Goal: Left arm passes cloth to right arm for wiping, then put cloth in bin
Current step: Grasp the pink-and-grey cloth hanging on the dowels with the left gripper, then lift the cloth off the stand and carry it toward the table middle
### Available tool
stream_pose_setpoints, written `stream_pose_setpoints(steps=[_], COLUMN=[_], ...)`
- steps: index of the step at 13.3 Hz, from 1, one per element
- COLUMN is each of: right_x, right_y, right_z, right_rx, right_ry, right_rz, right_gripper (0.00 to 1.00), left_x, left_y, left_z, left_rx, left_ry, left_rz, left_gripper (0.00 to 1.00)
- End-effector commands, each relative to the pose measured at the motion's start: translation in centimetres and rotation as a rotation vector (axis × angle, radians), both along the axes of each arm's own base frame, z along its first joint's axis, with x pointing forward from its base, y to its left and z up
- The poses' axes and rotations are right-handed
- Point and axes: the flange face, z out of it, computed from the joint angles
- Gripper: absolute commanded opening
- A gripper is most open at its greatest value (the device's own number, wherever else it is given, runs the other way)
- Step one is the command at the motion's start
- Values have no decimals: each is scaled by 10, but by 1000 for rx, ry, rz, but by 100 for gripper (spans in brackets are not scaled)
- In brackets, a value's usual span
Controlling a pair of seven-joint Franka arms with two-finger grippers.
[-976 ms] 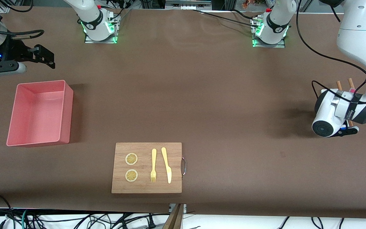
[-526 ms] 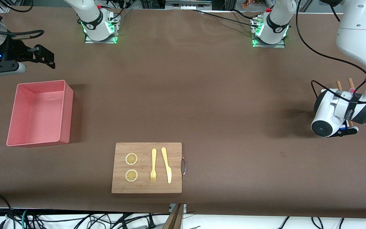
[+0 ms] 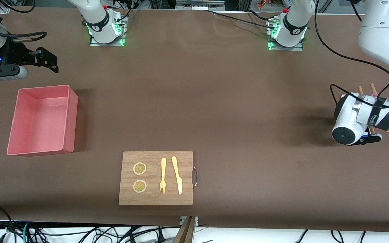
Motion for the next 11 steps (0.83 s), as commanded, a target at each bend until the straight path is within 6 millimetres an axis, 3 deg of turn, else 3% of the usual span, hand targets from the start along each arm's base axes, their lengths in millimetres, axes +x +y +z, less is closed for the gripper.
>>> stream_pose_setpoints(steps=[1, 6, 9, 11], right_x=[-1, -1, -1, -1], right_y=[-2, -1, -2, -2], right_z=[3, 3, 3, 4], right_rx=[-12, -12, -12, -12], right_ry=[1, 0, 1, -2], right_rz=[3, 6, 3, 4], right_gripper=[99, 99, 99, 99], left_x=[-2, 15, 25, 26], left_y=[-25, -44, -64, -88], left_z=[49, 152, 213, 242], left_rx=[-48, -234, -415, -544], left_ry=[7, 42, 43, 15], left_rz=[10, 51, 40, 74], left_gripper=[0, 0, 0, 0])
